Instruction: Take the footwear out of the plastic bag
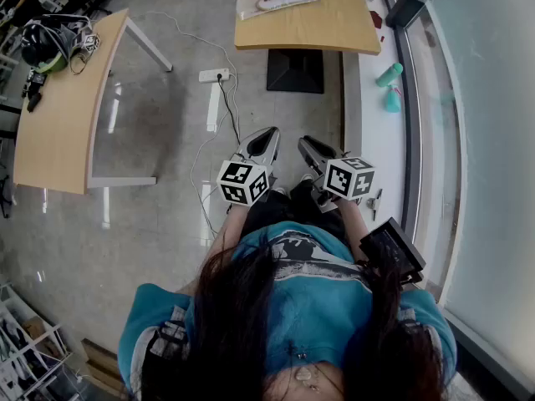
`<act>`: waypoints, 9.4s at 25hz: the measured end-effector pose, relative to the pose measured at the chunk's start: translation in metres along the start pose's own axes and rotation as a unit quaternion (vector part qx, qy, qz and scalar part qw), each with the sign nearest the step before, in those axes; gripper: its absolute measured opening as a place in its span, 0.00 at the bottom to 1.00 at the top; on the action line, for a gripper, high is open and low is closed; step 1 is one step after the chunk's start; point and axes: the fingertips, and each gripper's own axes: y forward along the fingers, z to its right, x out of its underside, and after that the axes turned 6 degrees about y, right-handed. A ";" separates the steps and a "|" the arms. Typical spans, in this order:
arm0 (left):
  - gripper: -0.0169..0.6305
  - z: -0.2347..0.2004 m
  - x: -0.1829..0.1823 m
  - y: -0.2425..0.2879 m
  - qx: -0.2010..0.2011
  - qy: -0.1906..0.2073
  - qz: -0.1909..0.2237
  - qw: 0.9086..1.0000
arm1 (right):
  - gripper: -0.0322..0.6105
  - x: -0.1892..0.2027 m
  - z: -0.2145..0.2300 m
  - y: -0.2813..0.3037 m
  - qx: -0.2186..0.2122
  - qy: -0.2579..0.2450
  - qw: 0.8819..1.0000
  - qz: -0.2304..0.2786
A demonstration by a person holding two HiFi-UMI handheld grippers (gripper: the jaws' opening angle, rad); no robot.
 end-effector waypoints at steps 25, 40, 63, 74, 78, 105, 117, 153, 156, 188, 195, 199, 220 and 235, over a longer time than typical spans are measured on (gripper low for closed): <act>0.03 -0.049 -0.072 0.246 -0.028 0.017 -0.006 0.999 | 0.16 -0.219 0.173 0.072 -0.046 0.064 0.997 0.023; 0.03 -0.080 -0.079 0.311 -0.085 0.003 -0.032 0.996 | 0.16 -0.270 0.228 0.119 -0.092 0.094 0.991 -0.020; 0.03 -0.266 -0.150 0.434 -0.047 -0.022 -0.030 0.998 | 0.16 -0.392 0.270 0.275 -0.021 0.114 0.993 -0.010; 0.03 -0.356 -0.160 0.463 -0.021 -0.051 -0.038 0.998 | 0.16 -0.420 0.294 0.350 0.058 0.148 0.987 0.004; 0.03 -0.373 -0.158 0.466 -0.018 -0.060 -0.036 0.997 | 0.16 -0.417 0.305 0.357 0.070 0.176 0.982 0.007; 0.03 -0.408 -0.158 0.486 -0.066 -0.091 -0.039 0.993 | 0.28 -0.433 0.438 0.440 0.099 0.363 0.927 -0.012; 0.03 -0.398 -0.149 0.489 -0.101 -0.097 -0.044 0.989 | 0.27 -0.428 0.445 0.469 0.049 0.427 0.902 -0.045; 0.43 -0.359 -0.131 0.531 0.071 -0.444 0.064 0.891 | 0.15 -0.478 0.341 0.415 -0.183 0.498 0.846 0.048; 0.43 -0.361 -0.145 0.531 0.075 -0.468 0.102 0.875 | 0.15 -0.480 0.332 0.403 -0.198 0.502 0.840 0.052; 0.18 -0.394 -0.184 0.509 0.152 -0.480 0.190 0.843 | 0.16 -0.522 0.300 0.343 -0.201 0.146 0.969 -0.016; 0.17 -0.373 -0.173 0.508 0.193 -0.466 0.144 0.852 | 0.28 -0.520 0.290 0.346 -0.198 0.077 0.977 -0.034; 0.17 -0.368 -0.175 0.506 0.214 -0.474 0.147 0.841 | 0.28 -0.516 0.292 0.349 -0.210 0.070 0.974 -0.050; 0.17 -0.365 -0.175 0.499 0.244 -0.508 0.171 0.808 | 0.33 -0.496 0.303 0.352 -0.221 0.104 0.967 -0.072; 0.16 -0.361 -0.174 0.504 0.222 -0.506 0.171 0.816 | 0.33 -0.506 0.294 0.350 -0.274 0.173 0.944 -0.064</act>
